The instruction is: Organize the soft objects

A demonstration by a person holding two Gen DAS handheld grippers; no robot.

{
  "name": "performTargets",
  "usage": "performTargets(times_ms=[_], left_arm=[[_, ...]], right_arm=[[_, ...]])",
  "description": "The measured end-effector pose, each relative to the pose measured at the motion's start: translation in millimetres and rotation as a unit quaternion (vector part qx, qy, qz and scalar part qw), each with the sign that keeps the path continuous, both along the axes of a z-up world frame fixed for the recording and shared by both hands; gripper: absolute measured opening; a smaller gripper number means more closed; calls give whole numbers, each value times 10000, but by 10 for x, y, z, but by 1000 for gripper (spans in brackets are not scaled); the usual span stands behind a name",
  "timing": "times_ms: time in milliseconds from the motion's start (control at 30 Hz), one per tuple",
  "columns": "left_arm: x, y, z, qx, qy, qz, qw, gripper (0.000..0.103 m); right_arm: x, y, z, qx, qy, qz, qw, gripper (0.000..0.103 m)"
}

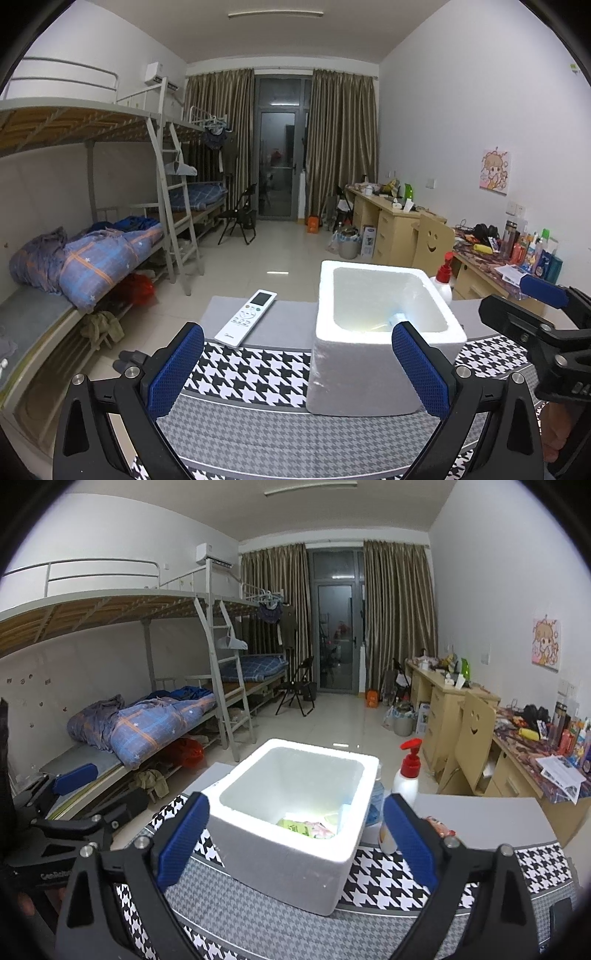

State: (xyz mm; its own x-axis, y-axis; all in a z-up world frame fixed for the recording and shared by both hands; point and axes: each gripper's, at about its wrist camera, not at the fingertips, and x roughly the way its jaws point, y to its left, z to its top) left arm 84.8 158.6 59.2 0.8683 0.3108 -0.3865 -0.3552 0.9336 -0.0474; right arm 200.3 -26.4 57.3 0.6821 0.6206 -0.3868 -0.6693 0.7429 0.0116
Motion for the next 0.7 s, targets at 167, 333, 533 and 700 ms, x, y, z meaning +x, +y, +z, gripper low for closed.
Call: performTargets(times_ms=[167, 333, 533, 700], left_arm=[[-126, -120, 33, 117, -131, 6, 9998, 102], [-258, -245, 47, 127, -257, -77, 9996, 102], [-372, -381, 40, 189, -304, -182, 9992, 102], [-482, -480, 18, 209, -378, -300, 9986, 102]], right_arm=[[-146, -112, 22, 100, -118, 65, 9999, 101], [-218, -221, 18, 201, -125, 33, 9997, 102], [-326, -375, -2, 324, -161, -12, 9993, 102], [-437, -494, -12, 429, -219, -62, 9988, 102]])
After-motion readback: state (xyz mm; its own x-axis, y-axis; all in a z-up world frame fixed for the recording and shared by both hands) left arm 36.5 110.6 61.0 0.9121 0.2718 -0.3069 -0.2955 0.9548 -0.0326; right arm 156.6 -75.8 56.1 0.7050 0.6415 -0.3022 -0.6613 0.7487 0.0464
